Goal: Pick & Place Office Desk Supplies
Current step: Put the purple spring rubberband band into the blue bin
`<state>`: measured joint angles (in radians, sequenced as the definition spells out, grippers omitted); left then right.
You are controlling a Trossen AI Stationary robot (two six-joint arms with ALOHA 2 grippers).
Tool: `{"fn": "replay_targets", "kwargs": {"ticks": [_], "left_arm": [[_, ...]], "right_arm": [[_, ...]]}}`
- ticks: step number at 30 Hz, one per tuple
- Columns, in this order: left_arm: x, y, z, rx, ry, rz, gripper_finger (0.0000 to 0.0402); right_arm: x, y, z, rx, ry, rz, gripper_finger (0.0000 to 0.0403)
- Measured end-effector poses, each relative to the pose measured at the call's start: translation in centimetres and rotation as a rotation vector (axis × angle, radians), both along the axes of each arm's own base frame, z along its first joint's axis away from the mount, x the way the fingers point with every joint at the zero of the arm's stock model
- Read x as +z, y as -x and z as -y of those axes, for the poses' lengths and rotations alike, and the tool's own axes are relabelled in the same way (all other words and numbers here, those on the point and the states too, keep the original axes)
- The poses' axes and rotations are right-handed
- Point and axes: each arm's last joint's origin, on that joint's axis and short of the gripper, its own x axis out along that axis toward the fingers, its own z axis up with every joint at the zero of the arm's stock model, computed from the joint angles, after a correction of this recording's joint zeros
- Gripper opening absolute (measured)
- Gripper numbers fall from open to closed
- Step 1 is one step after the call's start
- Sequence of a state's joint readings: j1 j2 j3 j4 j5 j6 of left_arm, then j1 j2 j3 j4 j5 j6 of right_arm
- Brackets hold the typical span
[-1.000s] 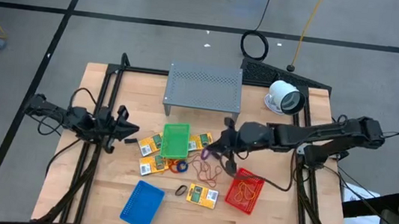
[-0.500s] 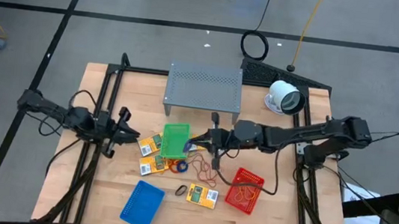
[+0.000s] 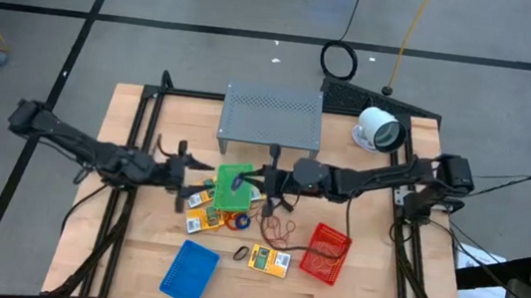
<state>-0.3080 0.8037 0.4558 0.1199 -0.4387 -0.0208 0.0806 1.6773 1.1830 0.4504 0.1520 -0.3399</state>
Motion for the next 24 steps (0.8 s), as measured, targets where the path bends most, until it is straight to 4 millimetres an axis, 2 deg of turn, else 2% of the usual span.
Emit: {"fn": "replay_targets", "kwargs": {"ticks": [4, 10, 13, 24], "left_arm": [[0.8, -2.0, 0.5, 0.041, -0.028, -0.062, 0.0247], [1.6, -4.0, 1.1, 0.044, -0.038, -0.085, 0.0239], [1.9, -4.7, 1.0, 0.085, -0.043, -0.084, 0.0234], [1.0, -6.0, -0.6, 0.203, -0.021, -0.115, 0.0228]], "right_arm": [[-0.3, -0.2, 0.4, -0.101, 0.073, -0.021, 0.0000], [-0.8, -0.3, 0.6, -0.175, 0.128, -0.050, 0.0000], [-0.7, -0.3, 0.6, -0.175, 0.128, -0.047, 0.0000], [-0.6, -0.3, 0.5, -0.174, 0.144, -0.046, 0.0000]]}}
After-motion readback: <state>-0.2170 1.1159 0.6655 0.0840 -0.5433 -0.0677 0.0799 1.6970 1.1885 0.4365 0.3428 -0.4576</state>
